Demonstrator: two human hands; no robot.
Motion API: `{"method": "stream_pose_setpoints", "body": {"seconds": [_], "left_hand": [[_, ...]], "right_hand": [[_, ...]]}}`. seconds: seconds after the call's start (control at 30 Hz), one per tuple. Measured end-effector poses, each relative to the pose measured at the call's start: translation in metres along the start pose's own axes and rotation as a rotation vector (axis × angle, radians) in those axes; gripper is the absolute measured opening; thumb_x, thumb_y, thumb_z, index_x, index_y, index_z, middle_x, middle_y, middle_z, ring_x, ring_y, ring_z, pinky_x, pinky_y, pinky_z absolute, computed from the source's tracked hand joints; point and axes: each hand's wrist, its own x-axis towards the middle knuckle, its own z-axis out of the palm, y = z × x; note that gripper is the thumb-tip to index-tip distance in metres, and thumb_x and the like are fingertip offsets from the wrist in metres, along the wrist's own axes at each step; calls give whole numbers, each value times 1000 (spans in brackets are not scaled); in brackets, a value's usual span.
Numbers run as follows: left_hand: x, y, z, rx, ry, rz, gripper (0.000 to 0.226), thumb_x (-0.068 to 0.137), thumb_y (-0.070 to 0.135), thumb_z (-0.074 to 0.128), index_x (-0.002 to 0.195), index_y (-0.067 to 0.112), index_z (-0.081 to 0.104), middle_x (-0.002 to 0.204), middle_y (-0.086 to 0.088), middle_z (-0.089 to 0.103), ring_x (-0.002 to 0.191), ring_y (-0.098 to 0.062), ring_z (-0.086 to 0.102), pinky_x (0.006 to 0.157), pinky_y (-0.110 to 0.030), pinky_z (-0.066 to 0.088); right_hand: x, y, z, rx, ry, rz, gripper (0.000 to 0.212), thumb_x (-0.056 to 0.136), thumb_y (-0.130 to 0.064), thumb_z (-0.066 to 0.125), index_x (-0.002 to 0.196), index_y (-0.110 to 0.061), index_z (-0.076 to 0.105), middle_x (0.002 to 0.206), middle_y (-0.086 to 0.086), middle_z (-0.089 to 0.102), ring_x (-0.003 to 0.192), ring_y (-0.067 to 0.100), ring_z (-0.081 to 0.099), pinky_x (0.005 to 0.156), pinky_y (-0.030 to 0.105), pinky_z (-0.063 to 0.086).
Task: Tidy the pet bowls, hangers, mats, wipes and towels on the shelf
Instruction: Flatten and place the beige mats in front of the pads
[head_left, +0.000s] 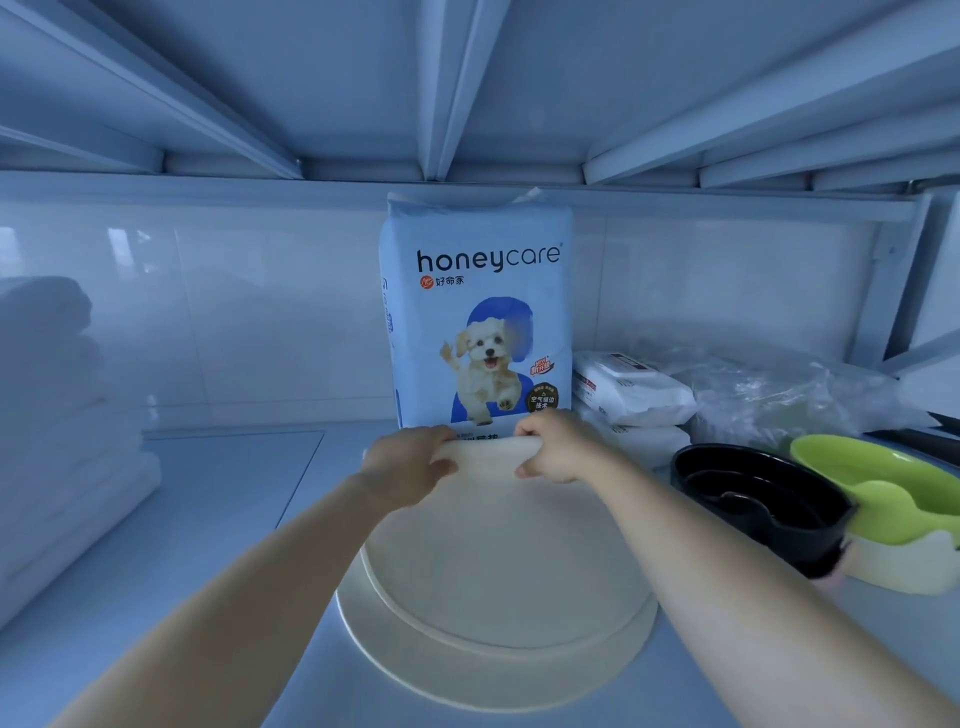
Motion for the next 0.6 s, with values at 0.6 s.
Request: {"method": "stream_pose_setpoints", "body": {"seconds": [0.6], "left_hand": [[-29, 72, 7, -86, 35, 64, 48, 98, 36, 38, 144, 28, 29, 155, 7, 20, 143, -17, 17, 118, -45, 11]], "right_hand": [[-14, 38, -73, -164, 221, -3, 31, 83, -14, 63, 114, -19, 63, 122, 3, 60, 110, 25, 56, 84, 30, 44]]}}
